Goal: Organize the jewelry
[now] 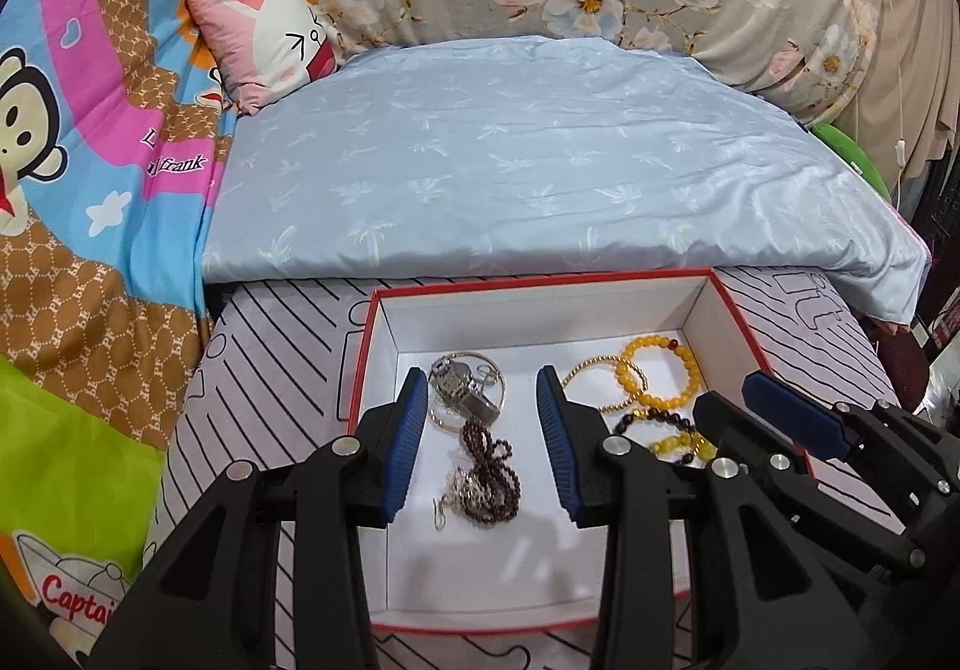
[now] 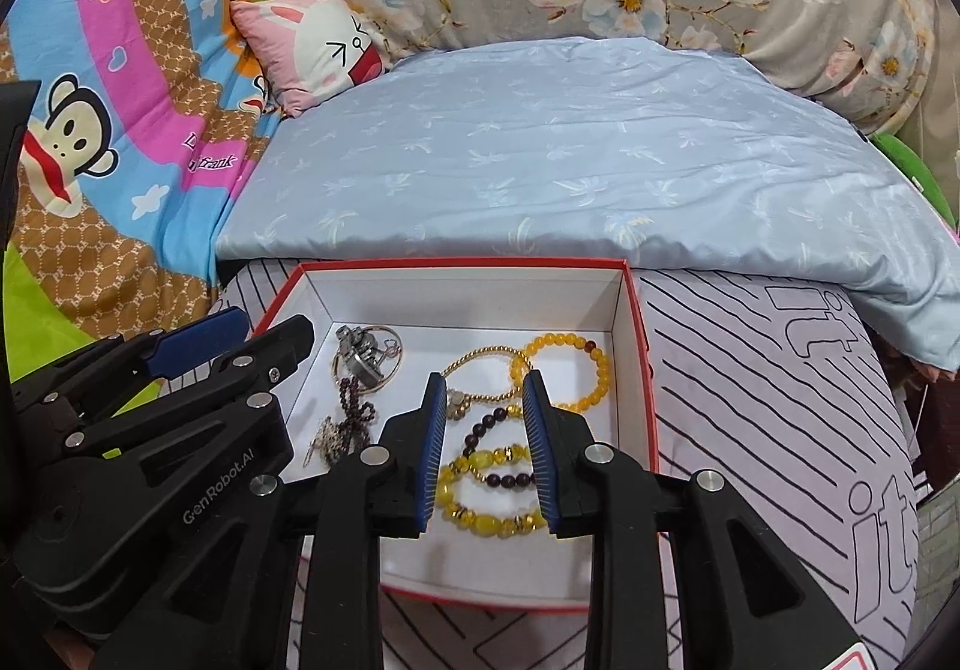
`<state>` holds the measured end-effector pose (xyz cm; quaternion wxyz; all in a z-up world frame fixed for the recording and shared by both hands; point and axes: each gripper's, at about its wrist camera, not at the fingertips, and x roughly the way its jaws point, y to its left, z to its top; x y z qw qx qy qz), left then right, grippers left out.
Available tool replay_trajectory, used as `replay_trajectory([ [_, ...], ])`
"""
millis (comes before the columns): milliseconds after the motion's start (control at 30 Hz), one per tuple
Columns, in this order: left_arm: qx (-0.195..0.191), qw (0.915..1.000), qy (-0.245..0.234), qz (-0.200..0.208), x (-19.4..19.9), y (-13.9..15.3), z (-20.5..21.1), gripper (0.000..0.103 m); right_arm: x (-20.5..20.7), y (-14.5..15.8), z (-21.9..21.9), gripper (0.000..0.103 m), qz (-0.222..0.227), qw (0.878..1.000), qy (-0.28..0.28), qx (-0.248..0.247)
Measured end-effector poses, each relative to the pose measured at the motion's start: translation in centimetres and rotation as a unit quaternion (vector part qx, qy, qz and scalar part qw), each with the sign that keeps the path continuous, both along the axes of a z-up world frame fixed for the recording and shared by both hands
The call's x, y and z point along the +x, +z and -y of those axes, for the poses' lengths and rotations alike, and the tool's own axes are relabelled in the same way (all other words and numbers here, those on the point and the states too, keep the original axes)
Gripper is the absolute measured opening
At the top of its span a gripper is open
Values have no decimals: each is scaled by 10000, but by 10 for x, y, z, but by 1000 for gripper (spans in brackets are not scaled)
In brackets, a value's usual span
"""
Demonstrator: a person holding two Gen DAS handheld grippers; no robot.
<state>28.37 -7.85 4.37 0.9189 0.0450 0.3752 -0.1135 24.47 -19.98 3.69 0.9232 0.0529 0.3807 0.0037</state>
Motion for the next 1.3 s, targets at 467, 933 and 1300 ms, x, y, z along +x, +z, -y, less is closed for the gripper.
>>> replay_trajectory([
  [467,-93,9999,106,-95,-44,-8,-12,36,-50,1,-7,35,53,9997,-186,-154],
  [933,197,9985,512,31,-62,-13,-23,78,-71,-5,0,61,99,9978,-568,-326],
  [1300,256,9975,665,30,-72,-16,-32,94,-85,-9,7,80,156,9958,-837,-324],
])
